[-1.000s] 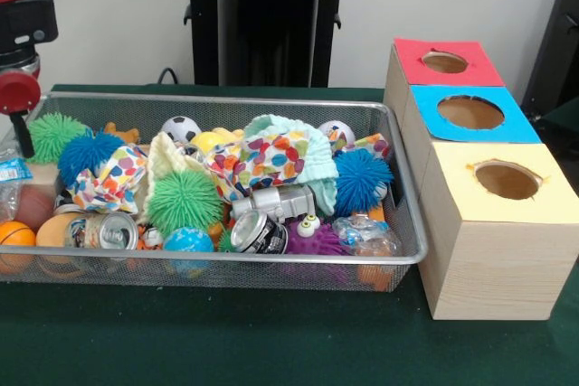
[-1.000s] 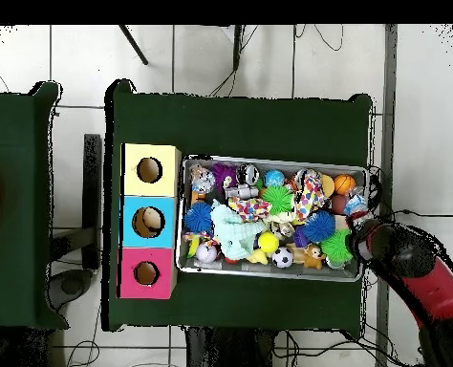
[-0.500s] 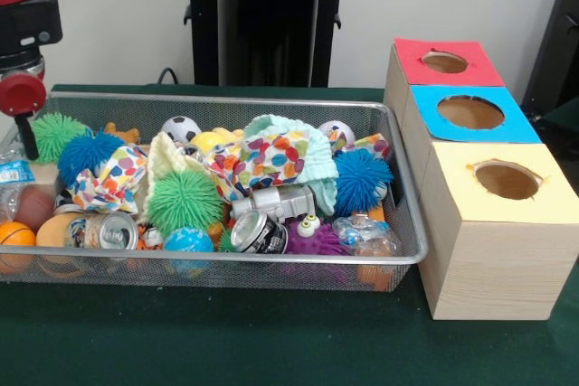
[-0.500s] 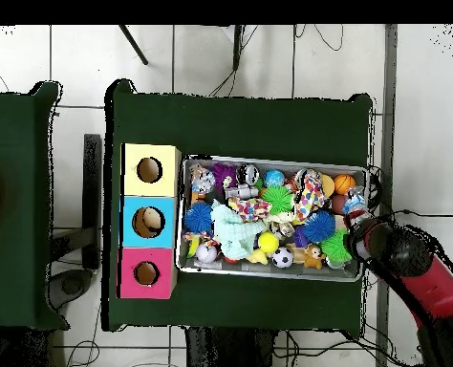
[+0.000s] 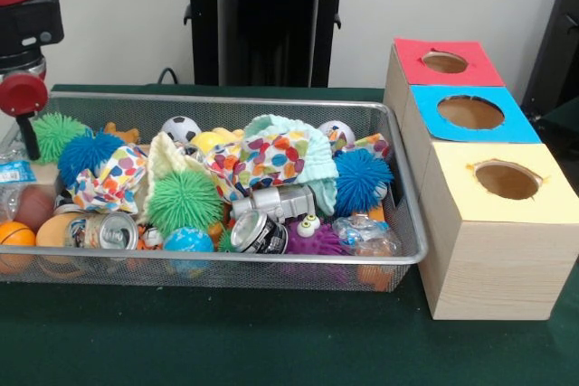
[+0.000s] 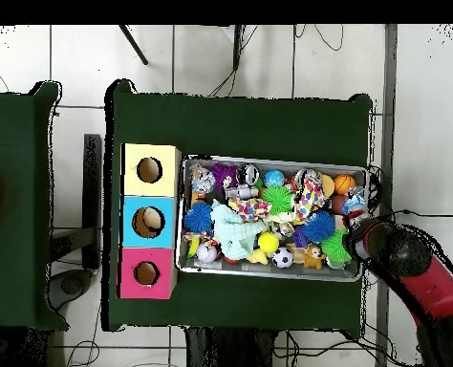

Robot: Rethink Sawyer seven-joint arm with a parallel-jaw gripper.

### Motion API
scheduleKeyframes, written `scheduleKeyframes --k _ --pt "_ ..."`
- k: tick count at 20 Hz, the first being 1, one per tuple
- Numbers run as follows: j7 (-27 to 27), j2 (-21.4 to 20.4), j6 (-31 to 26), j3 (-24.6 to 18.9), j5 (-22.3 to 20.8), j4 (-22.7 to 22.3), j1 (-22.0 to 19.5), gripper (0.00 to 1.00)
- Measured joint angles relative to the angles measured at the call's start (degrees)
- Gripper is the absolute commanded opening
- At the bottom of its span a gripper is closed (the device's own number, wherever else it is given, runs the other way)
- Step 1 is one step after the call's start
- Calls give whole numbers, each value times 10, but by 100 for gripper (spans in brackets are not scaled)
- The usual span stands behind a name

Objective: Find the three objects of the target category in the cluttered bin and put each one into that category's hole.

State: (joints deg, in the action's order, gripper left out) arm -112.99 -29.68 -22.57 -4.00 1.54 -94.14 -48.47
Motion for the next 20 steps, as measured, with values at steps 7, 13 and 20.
scheduleKeyframes --k 7,13,20 --pt "0 -6 8 0 -2 -10 18 0" --pt "0 -17 25 -1 -51 -21 60 0" --pt "0 -30 26 -19 -177 -21 79 0"
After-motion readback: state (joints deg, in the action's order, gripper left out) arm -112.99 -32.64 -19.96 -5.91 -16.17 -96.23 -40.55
